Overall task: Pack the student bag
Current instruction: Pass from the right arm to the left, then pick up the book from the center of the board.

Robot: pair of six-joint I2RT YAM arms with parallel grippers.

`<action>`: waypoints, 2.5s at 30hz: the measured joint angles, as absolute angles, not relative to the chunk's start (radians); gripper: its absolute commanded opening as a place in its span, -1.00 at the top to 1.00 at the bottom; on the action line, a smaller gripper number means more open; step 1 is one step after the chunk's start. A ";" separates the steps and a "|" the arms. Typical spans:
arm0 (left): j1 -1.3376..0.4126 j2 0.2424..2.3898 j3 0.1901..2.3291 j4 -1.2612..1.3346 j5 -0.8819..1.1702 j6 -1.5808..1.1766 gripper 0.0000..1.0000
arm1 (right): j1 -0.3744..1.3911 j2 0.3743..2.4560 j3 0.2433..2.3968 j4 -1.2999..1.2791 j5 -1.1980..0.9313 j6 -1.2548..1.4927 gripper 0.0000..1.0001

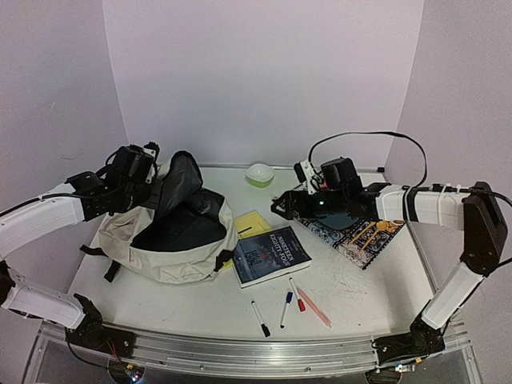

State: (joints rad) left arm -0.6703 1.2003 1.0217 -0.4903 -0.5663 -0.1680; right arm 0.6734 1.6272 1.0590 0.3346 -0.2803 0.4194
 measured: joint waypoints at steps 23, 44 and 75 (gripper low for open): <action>-0.642 1.124 0.949 -0.453 -0.577 -0.102 1.00 | 0.483 1.946 1.017 0.399 -0.567 0.391 -0.85; -0.637 1.125 0.940 -0.442 -0.525 -0.101 1.00 | 0.431 2.133 1.107 0.550 -0.868 0.350 0.26; -0.596 1.084 0.940 -0.435 -0.526 -0.102 1.00 | 0.421 1.835 1.068 0.482 -0.947 0.482 1.00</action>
